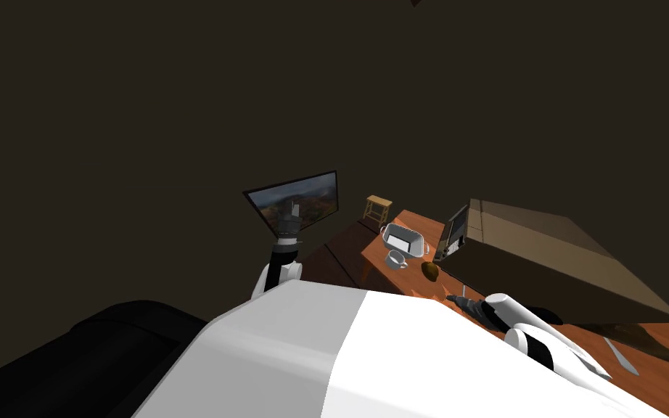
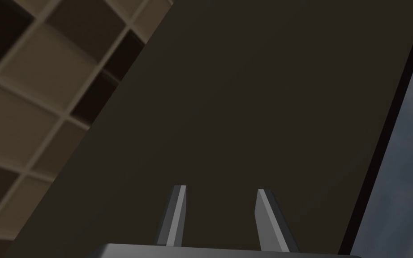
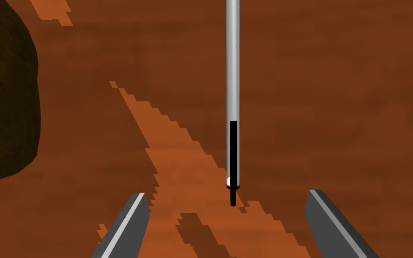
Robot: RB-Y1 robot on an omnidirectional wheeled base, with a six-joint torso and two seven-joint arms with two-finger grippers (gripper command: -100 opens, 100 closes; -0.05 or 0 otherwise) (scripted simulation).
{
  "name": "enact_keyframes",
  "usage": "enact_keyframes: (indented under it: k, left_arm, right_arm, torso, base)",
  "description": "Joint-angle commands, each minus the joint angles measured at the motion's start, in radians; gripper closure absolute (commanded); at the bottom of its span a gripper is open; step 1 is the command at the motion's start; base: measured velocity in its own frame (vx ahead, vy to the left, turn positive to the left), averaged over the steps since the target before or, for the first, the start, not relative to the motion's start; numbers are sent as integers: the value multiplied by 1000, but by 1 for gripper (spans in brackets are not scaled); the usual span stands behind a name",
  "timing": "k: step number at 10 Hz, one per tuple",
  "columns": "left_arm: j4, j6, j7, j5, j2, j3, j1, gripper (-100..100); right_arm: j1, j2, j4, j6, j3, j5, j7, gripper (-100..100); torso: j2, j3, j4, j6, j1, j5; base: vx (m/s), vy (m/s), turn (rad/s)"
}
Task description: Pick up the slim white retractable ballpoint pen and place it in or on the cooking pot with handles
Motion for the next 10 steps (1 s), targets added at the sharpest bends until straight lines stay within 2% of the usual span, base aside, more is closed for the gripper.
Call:
enact_keyframes:
  k: [1, 2, 3, 4, 8, 9, 10]
  left_arm:
    - [0, 0, 0, 0, 0, 0, 0, 0]
    - [0, 0, 0, 0, 0, 0, 0, 0]
    - [0, 0, 0, 0, 0, 0, 0, 0]
    - [0, 0, 0, 0, 0, 0, 0, 0]
    - [0, 0, 0, 0, 0, 0, 0, 0]
    - [0, 0, 0, 0, 0, 0, 0, 0]
    - [0, 0, 0, 0, 0, 0, 0, 0]
  right_arm:
    - [-2, 9, 20, -28, 0, 0, 3, -100]
    - [0, 23, 30, -51, 0, 2, 3, -100]
    - [-2, 14, 29, -39, -1, -1, 6, -100]
    - [-1, 15, 30, -43, -1, -1, 6, 100]
    - [-1, 15, 30, -43, -1, -1, 6, 100]
    - [-1, 15, 30, -43, -1, -1, 6, 0]
    - [-3, 0, 13, -13, 0, -2, 4, 100]
  torso:
    - [0, 0, 0, 0, 0, 0]
    - [1, 0, 0, 0, -2, 0]
    - [1, 0, 0, 0, -3, -1]
    - [1, 0, 0, 0, -1, 0]
    - [1, 1, 0, 0, 2, 0]
    - [1, 1, 0, 0, 2, 0]
    - [1, 1, 0, 0, 2, 0]
  base:
    - [7, -65, 30]
    - [5, -73, 26]
    - [4, -33, 9]
    - [1, -6, 0]
    - [0, 0, 0]
    - [0, 0, 0]
    - [-6, 50, -30]
